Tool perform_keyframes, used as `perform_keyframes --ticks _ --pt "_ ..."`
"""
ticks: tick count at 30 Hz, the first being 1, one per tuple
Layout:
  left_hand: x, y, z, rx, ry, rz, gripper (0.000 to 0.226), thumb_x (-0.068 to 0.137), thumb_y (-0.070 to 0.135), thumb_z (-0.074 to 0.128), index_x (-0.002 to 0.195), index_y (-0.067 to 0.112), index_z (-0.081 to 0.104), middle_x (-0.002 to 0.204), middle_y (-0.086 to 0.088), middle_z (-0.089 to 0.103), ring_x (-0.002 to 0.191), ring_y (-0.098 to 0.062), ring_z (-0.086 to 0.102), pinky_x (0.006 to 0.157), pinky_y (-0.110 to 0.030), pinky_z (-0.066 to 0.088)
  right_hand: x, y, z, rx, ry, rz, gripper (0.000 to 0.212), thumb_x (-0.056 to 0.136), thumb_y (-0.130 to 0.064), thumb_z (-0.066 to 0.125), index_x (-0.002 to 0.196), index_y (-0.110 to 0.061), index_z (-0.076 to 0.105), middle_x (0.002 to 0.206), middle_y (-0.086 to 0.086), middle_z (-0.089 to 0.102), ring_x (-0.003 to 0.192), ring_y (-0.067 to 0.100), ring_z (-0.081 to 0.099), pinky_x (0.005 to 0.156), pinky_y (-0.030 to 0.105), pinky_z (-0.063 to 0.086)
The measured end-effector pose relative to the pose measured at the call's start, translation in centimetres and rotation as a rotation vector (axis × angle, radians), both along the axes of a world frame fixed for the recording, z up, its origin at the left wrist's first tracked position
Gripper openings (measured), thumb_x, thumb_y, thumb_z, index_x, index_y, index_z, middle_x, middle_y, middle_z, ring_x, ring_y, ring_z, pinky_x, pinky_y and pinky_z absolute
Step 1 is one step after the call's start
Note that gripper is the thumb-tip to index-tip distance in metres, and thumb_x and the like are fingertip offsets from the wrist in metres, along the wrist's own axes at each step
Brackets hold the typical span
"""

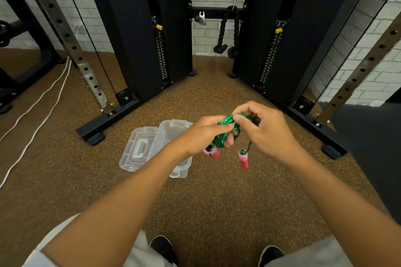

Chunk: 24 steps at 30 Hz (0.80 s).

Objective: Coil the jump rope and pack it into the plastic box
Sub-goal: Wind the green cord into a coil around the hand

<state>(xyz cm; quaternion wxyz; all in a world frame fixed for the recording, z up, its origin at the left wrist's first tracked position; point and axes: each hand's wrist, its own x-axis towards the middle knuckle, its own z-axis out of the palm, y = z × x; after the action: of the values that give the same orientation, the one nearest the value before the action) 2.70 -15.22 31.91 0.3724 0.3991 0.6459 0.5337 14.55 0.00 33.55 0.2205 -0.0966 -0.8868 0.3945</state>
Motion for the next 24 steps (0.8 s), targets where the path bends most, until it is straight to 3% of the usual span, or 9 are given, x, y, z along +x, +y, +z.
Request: perform_keyframes --ticks 5,10,14,17,20,24 --pt "-0.1 -0.3 0.4 0.072 -0.226 -0.014 0.022 0.105 0.014 0.047 0.110 0.001 0.064 0.083 -0.006 0.070 0.078 -0.016 0.067 0.077 -0.025 0.053 -0.7 0.4 -1.1 -0.047 0.003 -0.051 0.014 0.102 -0.024 0.059 0.098 -0.028 0.071 0.082 -0.013 0.070 0.069 -0.003 0.058 0.062 0.009 0.042" --pt "0.0 -0.1 0.6 0.206 -0.415 0.055 0.024 0.104 0.013 0.048 0.115 0.000 0.066 0.093 -0.010 0.074 0.086 -0.017 0.069 0.090 -0.031 0.056 -1.2 0.0 -3.4 -0.043 -0.114 -0.016 0.020 0.108 -0.020 0.046 0.102 -0.024 0.065 0.082 -0.002 0.068 0.063 0.012 0.058 0.057 0.029 0.049" --pt "-0.1 -0.1 1.0 0.299 -0.468 0.143 0.028 0.104 0.008 0.045 0.127 -0.003 0.059 0.113 -0.015 0.075 0.103 -0.021 0.071 0.101 -0.034 0.054 -1.4 -1.3 -4.6 -0.059 -0.205 0.038 0.024 0.109 -0.013 0.042 0.097 -0.022 0.061 0.080 -0.006 0.065 0.067 0.019 0.064 0.061 0.033 0.054" --pt "-0.1 -0.1 1.1 0.319 -0.519 0.187 0.037 0.106 0.014 0.040 0.136 -0.005 0.050 0.130 -0.020 0.068 0.121 -0.028 0.065 0.107 -0.036 0.050 -1.5 -2.2 -4.9 -0.085 -0.305 0.101 0.029 0.109 -0.019 0.043 0.087 -0.032 0.057 0.077 -0.007 0.065 0.071 0.026 0.068 0.069 0.049 0.057" --pt "-0.4 -0.2 0.9 0.322 -0.540 0.259 0.040 0.107 0.016 0.038 0.139 -0.006 0.045 0.135 -0.022 0.064 0.128 -0.031 0.061 0.110 -0.038 0.047 -1.4 -2.3 -5.0 -0.093 -0.369 0.157 0.025 0.108 -0.025 0.045 0.090 -0.029 0.061 0.076 -0.006 0.066 0.068 0.017 0.064 0.072 0.051 0.058" --pt "-0.6 0.2 0.9 0.266 -0.461 0.377 0.039 0.109 0.024 0.038 0.138 -0.001 0.047 0.132 -0.017 0.066 0.125 -0.026 0.063 0.112 -0.039 0.045 -1.1 -2.8 -4.1 -0.055 -0.379 0.164 0.030 0.107 -0.033 0.048 0.080 -0.034 0.061 0.073 -0.004 0.068 0.060 0.018 0.061 0.065 0.045 0.056"
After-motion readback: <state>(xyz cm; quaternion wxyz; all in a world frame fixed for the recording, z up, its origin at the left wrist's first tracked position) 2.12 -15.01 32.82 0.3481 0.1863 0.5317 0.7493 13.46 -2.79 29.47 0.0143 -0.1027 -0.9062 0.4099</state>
